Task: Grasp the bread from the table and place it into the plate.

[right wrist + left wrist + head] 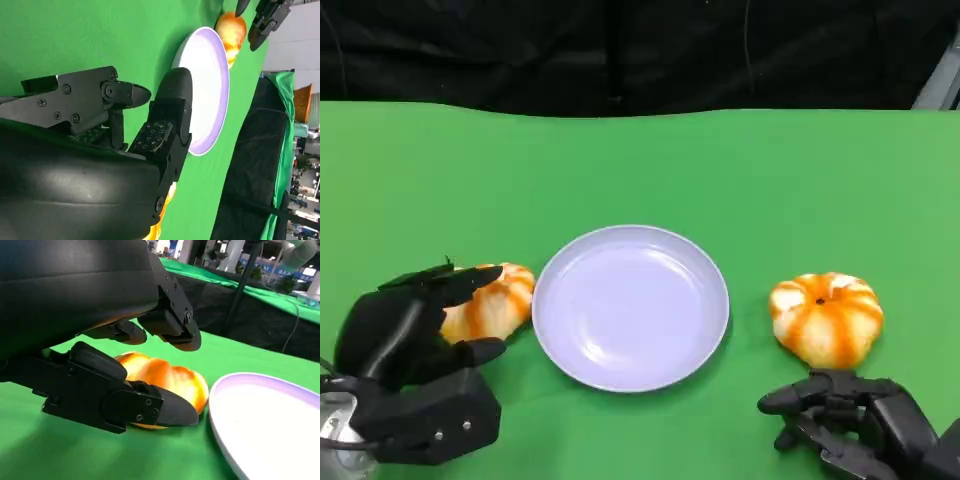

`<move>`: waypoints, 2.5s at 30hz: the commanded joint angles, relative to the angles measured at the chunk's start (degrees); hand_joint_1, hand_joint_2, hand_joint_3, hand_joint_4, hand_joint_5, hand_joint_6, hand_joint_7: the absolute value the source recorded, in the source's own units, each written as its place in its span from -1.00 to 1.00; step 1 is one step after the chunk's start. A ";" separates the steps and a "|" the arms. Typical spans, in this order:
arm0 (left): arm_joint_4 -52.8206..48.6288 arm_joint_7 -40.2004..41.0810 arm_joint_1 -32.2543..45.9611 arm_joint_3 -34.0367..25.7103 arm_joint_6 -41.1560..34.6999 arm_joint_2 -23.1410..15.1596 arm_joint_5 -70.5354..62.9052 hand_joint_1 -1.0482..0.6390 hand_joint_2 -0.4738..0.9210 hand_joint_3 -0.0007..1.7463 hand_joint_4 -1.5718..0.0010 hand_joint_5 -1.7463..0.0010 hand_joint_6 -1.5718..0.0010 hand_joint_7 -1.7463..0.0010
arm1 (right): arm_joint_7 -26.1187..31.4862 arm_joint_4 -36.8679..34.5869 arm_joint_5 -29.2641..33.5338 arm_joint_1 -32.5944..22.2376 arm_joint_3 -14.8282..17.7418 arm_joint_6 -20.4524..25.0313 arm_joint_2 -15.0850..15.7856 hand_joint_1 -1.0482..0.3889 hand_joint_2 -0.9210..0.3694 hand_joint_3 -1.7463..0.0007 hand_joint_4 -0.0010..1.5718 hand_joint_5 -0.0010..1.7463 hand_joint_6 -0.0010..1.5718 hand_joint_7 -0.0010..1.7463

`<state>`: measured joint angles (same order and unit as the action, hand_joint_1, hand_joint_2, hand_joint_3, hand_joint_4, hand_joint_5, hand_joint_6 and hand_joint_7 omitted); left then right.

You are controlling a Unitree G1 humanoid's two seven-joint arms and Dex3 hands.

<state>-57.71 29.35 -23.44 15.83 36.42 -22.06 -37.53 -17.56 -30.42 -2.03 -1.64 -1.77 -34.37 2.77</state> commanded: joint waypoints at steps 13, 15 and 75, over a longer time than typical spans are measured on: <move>-4.63 -4.50 -2.93 2.19 -3.11 0.07 1.75 -0.77 1.00 -0.73 0.40 0.99 0.29 1.00 | -0.05 0.29 -0.84 -0.63 0.48 -0.51 0.53 0.39 -1.00 0.55 0.01 0.38 0.31 -0.47; -5.06 -4.53 -3.17 2.45 -3.30 0.16 1.89 -0.78 1.00 -0.73 0.40 0.99 0.29 1.00 | 0.03 0.35 -0.71 -0.64 0.47 -0.41 0.58 0.38 -1.00 0.55 0.01 0.37 0.31 -0.48; -9.43 -5.96 -6.27 5.71 -4.65 0.34 2.86 0.17 0.97 -0.99 0.39 0.99 0.25 0.99 | 0.29 0.95 -0.54 -0.72 0.22 0.12 0.17 0.40 -1.00 0.55 0.01 0.36 0.33 -0.50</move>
<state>-66.53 24.62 -29.53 21.02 32.44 -20.70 -34.45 -17.36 -30.04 -1.90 -2.16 -1.85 -34.29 2.50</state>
